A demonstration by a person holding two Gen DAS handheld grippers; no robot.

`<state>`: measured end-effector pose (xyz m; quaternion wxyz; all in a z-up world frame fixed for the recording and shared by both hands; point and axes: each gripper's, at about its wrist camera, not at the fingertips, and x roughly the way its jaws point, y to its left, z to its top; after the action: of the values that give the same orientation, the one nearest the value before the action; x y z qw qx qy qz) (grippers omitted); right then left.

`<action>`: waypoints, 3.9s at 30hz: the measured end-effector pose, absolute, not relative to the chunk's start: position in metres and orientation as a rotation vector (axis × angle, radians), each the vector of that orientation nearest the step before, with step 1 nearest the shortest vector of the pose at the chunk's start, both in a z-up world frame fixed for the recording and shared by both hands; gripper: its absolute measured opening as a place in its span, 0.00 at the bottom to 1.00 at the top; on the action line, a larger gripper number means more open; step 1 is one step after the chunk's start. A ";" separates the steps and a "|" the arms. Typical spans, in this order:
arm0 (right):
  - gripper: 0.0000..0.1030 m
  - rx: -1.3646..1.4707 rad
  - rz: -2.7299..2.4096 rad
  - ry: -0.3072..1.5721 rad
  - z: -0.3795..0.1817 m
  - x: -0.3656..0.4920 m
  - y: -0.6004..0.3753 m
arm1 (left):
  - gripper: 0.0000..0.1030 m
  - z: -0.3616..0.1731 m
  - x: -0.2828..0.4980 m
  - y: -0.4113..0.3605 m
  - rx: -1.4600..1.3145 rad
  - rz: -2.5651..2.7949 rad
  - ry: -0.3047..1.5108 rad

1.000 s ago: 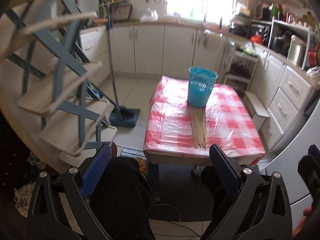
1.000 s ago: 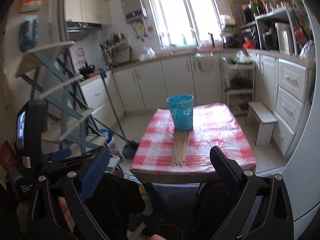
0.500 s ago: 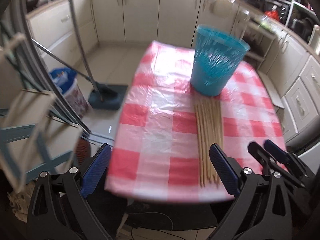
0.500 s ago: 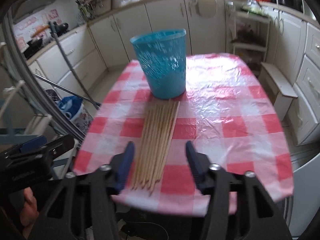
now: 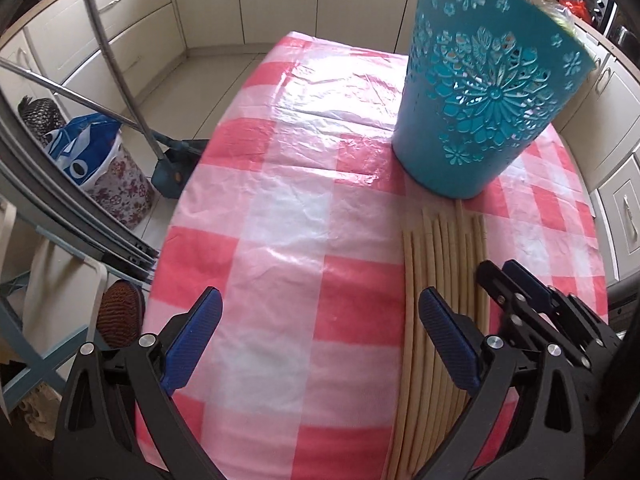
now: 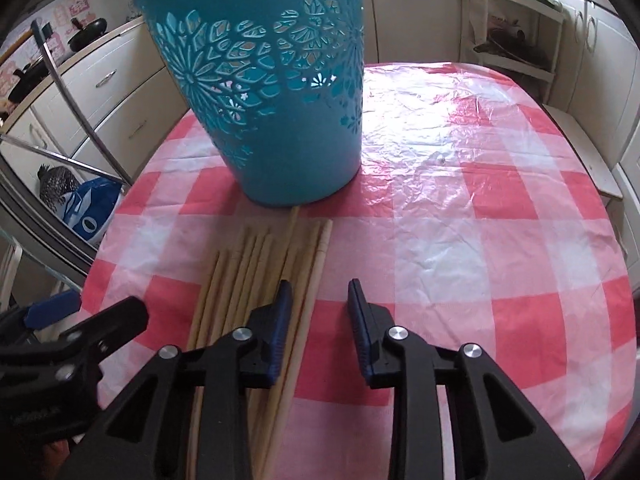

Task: Organize utensils
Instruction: 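Lower the left tool toward the wooden chopsticks beside the teal basket, then close the left tool on one chopstick and lift it, then carry the chopstick over the teal basket and drop it inside with the left tool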

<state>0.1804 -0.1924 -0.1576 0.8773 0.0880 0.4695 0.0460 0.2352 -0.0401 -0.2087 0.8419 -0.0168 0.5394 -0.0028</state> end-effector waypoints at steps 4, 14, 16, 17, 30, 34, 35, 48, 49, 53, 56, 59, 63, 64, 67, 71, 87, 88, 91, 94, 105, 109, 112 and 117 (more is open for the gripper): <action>0.25 0.166 0.127 0.970 -0.158 0.180 -0.199 | 0.92 -0.219 0.244 -0.044 -0.029 -0.005 1.157; 0.25 0.209 0.138 0.962 -0.160 0.182 -0.222 | 0.92 -0.234 0.248 -0.056 0.056 0.014 1.157; 0.25 0.191 0.131 0.959 -0.160 0.181 -0.219 | 0.92 -0.234 0.247 -0.057 0.063 0.017 1.151; 0.26 0.180 0.130 0.957 -0.160 0.183 -0.219 | 0.92 -0.234 0.248 -0.057 0.065 0.016 1.150; 0.05 0.172 0.138 0.995 -0.164 0.195 -0.227 | 0.52 -0.226 0.255 -0.068 0.098 -0.082 1.109; 0.17 0.267 0.215 0.941 -0.156 0.195 -0.231 | 0.48 -0.225 0.258 -0.064 0.100 -0.089 1.107; 0.25 0.278 0.223 0.928 -0.154 0.195 -0.229 | 0.48 -0.225 0.258 -0.063 0.107 -0.089 1.100; 0.27 0.202 0.153 0.967 -0.169 0.200 -0.214 | 0.48 -0.226 0.247 -0.071 0.111 -0.091 1.053; 0.27 0.188 0.146 0.966 -0.167 0.196 -0.210 | 0.48 -0.226 0.247 -0.073 0.113 -0.090 1.052; 0.21 0.045 0.086 0.950 -0.168 0.199 -0.192 | 0.48 -0.226 0.244 -0.077 0.120 -0.092 1.047; 0.20 -0.096 0.067 0.923 -0.168 0.194 -0.174 | 0.39 -0.225 0.242 -0.082 0.129 -0.113 1.046; 0.13 -0.084 0.116 0.949 -0.167 0.194 -0.178 | 0.21 -0.223 0.241 -0.084 0.123 -0.162 1.049; 0.09 -0.045 0.136 0.966 -0.164 0.194 -0.192 | 0.05 -0.222 0.247 -0.070 0.024 -0.236 1.081; 0.09 -0.036 0.138 0.968 -0.164 0.194 -0.195 | 0.04 -0.222 0.249 -0.064 -0.019 -0.264 1.097; 0.09 0.002 0.148 0.972 -0.164 0.196 -0.203 | 0.04 -0.222 0.255 -0.045 -0.142 -0.320 1.144; 0.08 0.014 0.151 0.966 -0.164 0.188 -0.204 | 0.04 -0.208 0.247 -0.035 -0.179 -0.357 1.134; 0.08 0.075 0.163 0.962 -0.165 0.188 -0.208 | 0.04 0.018 0.270 -0.055 -0.205 -0.411 0.458; 0.08 0.076 0.164 0.959 -0.165 0.188 -0.209 | 0.04 0.025 0.278 -0.057 -0.213 -0.396 0.430; 0.08 0.081 0.168 0.954 -0.166 0.187 -0.210 | 0.04 0.040 0.317 -0.067 -0.222 -0.319 0.347; 0.08 0.075 0.171 0.949 -0.166 0.186 -0.211 | 0.04 0.042 0.337 -0.079 -0.212 -0.268 0.305; 0.08 0.072 0.182 0.945 -0.165 0.186 -0.211 | 0.04 -0.032 0.369 -0.106 -0.139 -0.215 0.455; 0.09 0.074 0.180 0.947 -0.165 0.186 -0.211 | 0.11 -0.054 0.354 -0.109 -0.071 -0.215 0.561; 0.09 0.066 0.173 0.946 -0.165 0.186 -0.210 | 0.48 -0.064 0.330 -0.105 -0.007 -0.183 0.633; 0.09 0.025 0.153 0.933 -0.165 0.184 -0.202 | 0.73 -0.067 0.281 -0.089 0.037 -0.128 0.663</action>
<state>0.1845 -0.2020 -0.1651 0.8903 0.0119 0.4492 0.0737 0.2815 -0.0892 -0.0672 0.9434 0.0182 0.3253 -0.0627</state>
